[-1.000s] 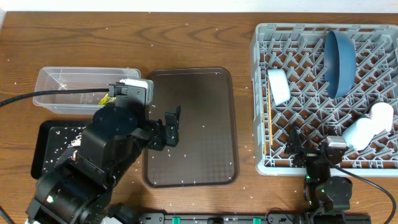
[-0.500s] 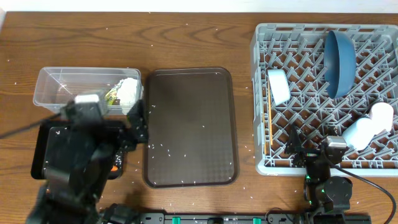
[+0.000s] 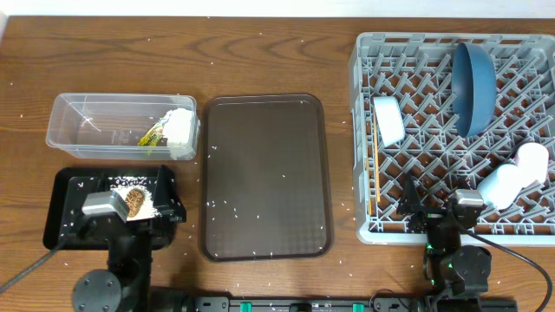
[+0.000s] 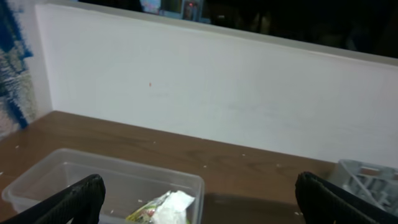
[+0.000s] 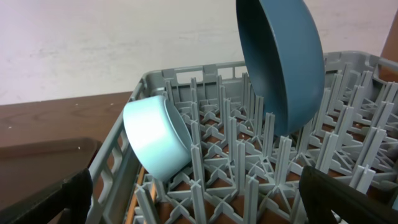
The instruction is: Sort waste into correct bins and load items into the dishwasher rack
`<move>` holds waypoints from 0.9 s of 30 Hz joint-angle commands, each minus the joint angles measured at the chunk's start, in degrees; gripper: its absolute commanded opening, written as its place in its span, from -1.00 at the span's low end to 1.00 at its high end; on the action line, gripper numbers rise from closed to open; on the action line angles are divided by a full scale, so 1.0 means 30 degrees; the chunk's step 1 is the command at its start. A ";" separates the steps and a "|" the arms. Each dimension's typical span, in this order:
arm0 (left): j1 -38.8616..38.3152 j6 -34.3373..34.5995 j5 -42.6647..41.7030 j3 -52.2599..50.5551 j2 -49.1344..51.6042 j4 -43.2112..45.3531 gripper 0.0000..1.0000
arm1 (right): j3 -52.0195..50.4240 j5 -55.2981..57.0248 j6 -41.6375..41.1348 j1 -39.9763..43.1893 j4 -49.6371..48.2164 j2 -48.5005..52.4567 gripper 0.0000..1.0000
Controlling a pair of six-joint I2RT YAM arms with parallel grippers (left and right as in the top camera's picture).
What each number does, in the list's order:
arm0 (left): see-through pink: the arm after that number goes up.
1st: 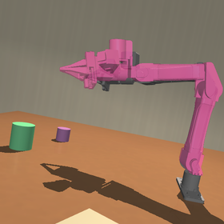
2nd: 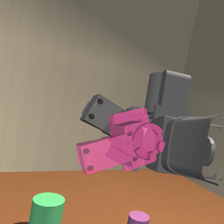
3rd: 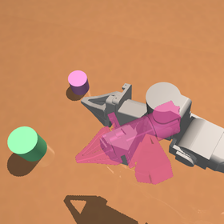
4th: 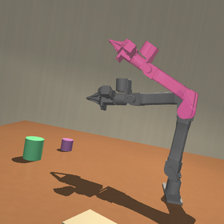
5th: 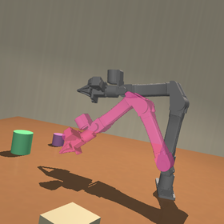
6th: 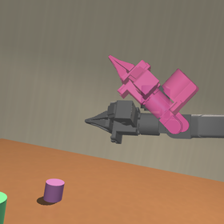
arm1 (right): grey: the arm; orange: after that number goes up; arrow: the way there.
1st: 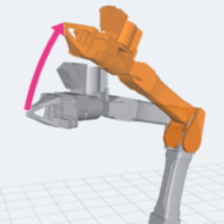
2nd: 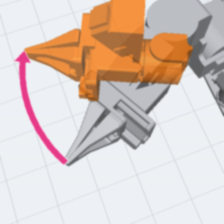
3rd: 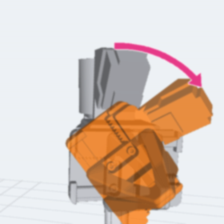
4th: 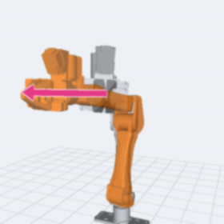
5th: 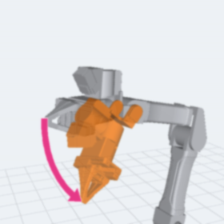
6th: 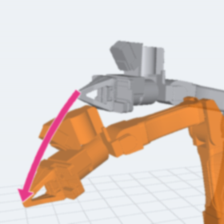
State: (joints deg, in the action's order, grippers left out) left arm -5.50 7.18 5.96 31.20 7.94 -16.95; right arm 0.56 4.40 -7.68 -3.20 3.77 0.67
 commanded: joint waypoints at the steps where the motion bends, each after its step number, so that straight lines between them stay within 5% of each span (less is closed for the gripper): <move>1: 0.0328 -0.0393 -0.0291 -0.1676 -0.1464 0.0918 0.95 | -0.0087 -0.0124 -0.0138 0.0066 0.0015 -0.0117 0.99; 11: 0.0328 -0.0386 -0.0984 -0.6171 -0.2616 0.5107 0.96 | -0.0080 -0.0124 -0.0138 0.0066 0.0015 -0.0117 0.99; 27: 0.0328 -0.0393 -0.0903 -0.9581 -0.2616 0.5421 0.96 | -0.0087 -0.0117 -0.0138 0.0066 0.0015 -0.0117 0.99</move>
State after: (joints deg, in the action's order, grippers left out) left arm -4.86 6.98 3.36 3.66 0.58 -1.06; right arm 0.56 4.40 -7.68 -3.20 3.79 0.67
